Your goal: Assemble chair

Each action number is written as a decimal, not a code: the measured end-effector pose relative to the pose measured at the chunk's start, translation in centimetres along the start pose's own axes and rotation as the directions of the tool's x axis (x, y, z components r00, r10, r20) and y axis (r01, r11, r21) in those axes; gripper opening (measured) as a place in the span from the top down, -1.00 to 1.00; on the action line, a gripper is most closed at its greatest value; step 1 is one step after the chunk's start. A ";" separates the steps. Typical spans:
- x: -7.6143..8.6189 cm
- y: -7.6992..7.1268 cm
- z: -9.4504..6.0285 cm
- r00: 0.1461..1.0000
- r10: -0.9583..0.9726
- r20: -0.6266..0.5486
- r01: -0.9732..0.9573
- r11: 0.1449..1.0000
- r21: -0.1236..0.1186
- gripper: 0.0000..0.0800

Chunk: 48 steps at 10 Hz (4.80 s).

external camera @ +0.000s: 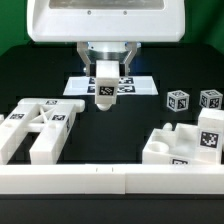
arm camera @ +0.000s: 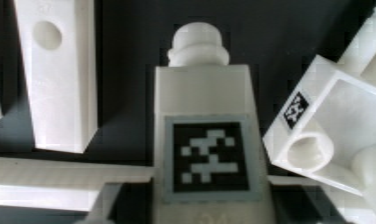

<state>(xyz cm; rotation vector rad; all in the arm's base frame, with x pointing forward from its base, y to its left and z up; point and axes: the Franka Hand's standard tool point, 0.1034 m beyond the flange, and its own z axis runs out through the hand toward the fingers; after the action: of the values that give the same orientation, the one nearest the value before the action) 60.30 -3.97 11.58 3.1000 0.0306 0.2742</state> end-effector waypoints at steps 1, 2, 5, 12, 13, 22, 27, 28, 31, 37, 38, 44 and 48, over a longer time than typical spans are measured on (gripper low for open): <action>0.2 -0.6 0.2 1.000 0.022 -0.003 -0.022 1.000 0.013 0.27; 1.1 -1.5 0.1 0.999 0.046 -0.014 -0.046 0.998 0.035 0.27; 3.1 -3.2 -1.0 0.999 0.045 -0.023 -0.044 0.998 0.050 0.27; 5.6 -2.2 -1.8 0.968 0.081 -0.239 -0.071 0.996 0.050 0.27; 5.5 -2.2 -1.7 0.968 0.081 -0.237 -0.071 0.996 0.050 0.27; 6.2 -2.8 -0.8 0.918 0.078 -0.388 -0.077 0.997 0.017 0.27; 6.5 -3.4 -0.1 0.902 0.086 -0.423 -0.085 0.996 0.021 0.27; 5.9 -3.8 0.0 0.886 0.080 -0.457 -0.084 0.996 0.013 0.27; 4.8 -5.0 0.6 0.893 0.067 -0.445 -0.067 0.998 0.016 0.27; 4.1 -6.6 1.4 0.896 0.062 -0.441 -0.057 0.998 0.024 0.27; 3.9 -6.7 1.9 0.898 0.060 -0.435 -0.055 0.998 0.024 0.27; 4.1 -6.9 2.7 0.901 0.053 -0.431 -0.048 0.999 0.021 0.27; 4.0 -6.8 3.6 0.904 0.051 -0.423 -0.048 0.999 0.019 0.27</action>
Offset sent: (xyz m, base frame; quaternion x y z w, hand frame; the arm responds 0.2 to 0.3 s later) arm 0.0411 0.0305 0.0237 0.0125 0.0324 0.0437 0.9984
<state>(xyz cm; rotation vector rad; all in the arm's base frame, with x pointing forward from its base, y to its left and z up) 64.72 2.86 8.53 2.9826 -0.0382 0.9467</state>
